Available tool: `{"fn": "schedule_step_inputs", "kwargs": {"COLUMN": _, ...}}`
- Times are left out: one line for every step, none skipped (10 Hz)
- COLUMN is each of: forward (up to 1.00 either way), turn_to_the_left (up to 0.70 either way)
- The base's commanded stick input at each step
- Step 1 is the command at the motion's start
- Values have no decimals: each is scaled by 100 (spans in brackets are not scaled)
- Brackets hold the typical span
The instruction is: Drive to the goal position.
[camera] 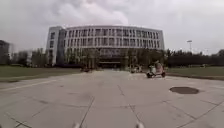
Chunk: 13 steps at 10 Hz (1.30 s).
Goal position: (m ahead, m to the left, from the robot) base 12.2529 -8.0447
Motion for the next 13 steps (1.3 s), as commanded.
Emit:
{"fn": "schedule_step_inputs", "kwargs": {"forward": 50, "turn_to_the_left": 0}}
{"fn": "schedule_step_inputs", "kwargs": {"forward": 50, "turn_to_the_left": 0}}
{"fn": "schedule_step_inputs", "kwargs": {"forward": 50, "turn_to_the_left": 0}}
{"fn": "schedule_step_inputs", "kwargs": {"forward": 50, "turn_to_the_left": 0}}
{"fn": "schedule_step_inputs", "kwargs": {"forward": 50, "turn_to_the_left": 0}}
{"fn": "schedule_step_inputs", "kwargs": {"forward": 50, "turn_to_the_left": 0}}
{"fn": "schedule_step_inputs", "kwargs": {"forward": 50, "turn_to_the_left": 0}}
{"fn": "schedule_step_inputs", "kwargs": {"forward": 50, "turn_to_the_left": 0}}
{"fn": "schedule_step_inputs", "kwargs": {"forward": 50, "turn_to_the_left": 0}}
{"fn": "schedule_step_inputs", "kwargs": {"forward": 50, "turn_to_the_left": 0}}
{"fn": "schedule_step_inputs", "kwargs": {"forward": 50, "turn_to_the_left": 0}}
{"fn": "schedule_step_inputs", "kwargs": {"forward": 50, "turn_to_the_left": 0}}
{"fn": "schedule_step_inputs", "kwargs": {"forward": 50, "turn_to_the_left": 0}}
